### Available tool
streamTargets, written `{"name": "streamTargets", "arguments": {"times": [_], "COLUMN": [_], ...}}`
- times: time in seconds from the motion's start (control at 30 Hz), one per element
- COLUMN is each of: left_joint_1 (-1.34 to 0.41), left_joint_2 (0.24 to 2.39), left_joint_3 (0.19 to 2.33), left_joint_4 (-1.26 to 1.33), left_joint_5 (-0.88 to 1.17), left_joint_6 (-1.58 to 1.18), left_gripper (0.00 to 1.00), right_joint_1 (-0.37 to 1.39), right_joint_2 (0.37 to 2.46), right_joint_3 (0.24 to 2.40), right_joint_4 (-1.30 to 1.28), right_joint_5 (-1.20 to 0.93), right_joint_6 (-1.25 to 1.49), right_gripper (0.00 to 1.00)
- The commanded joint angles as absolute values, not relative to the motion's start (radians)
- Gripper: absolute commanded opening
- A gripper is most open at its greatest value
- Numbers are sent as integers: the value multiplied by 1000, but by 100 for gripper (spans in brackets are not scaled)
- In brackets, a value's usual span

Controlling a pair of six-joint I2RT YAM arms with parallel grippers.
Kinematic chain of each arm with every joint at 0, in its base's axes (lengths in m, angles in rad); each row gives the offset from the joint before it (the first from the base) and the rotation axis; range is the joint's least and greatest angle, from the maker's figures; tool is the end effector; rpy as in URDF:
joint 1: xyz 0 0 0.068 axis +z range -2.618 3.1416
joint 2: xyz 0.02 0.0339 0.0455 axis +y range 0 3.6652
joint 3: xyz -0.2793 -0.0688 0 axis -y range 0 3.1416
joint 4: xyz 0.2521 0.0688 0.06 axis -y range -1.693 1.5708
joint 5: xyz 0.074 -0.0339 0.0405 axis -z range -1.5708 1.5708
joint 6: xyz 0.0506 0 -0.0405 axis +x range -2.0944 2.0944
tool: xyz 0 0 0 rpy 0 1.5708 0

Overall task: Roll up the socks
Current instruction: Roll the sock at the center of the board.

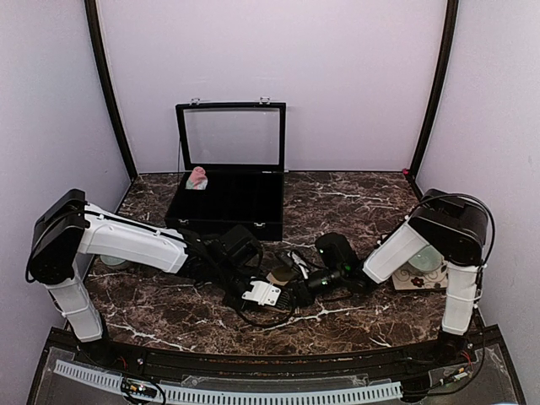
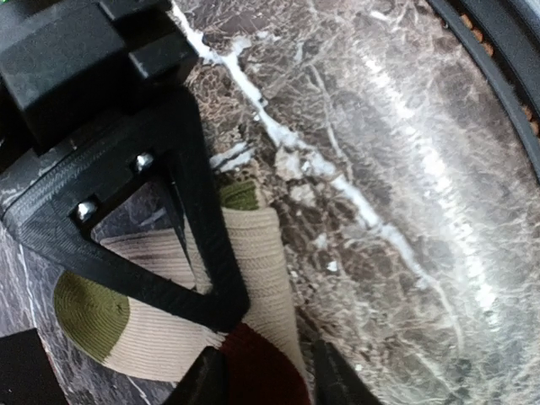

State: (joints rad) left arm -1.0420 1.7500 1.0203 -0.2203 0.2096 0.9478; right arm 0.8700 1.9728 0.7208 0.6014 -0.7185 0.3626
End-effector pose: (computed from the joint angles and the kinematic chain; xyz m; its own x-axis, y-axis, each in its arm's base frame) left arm 0.1773 -0.3244 0.1645 0.4960 0.7257 -0.4768 0.8616 -0.3434 0.3737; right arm 0.2031 0.2924 0.0821 -0.6890 -0.4027 -0.6026 -0.7152 0.2437 0.6550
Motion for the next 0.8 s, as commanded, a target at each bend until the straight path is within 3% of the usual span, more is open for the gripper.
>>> {"name": "streamTargets", "arguments": {"times": [0.0,0.27,0.33,0.37,0.4,0.43,0.47,0.77], "left_joint_1": [-1043,-1041,-1027,-1012,-990,-967,-943,-884], "left_joint_2": [1783,1830,1855,1870,1890,1904,1915,2062], "left_joint_3": [1010,993,1015,1041,1073,1104,1131,1313], "left_joint_4": [-205,-194,-227,-258,-310,-357,-403,-728], "left_joint_5": [172,145,169,206,251,303,353,543], "left_joint_6": [975,974,953,934,914,897,882,877], "left_gripper": [37,37,22,7,1,0,0,0], "right_joint_1": [848,846,846,846,846,846,847,850], "right_joint_2": [2081,2094,2067,2044,2015,1988,1956,1690], "right_joint_3": [644,654,639,622,602,580,558,414], "right_joint_4": [293,321,352,384,421,458,509,604], "right_joint_5": [-611,-650,-636,-625,-611,-603,-597,-377], "right_joint_6": [385,406,409,411,414,408,405,361], "right_gripper": [0,0,1,14,34,90,98,99]}}
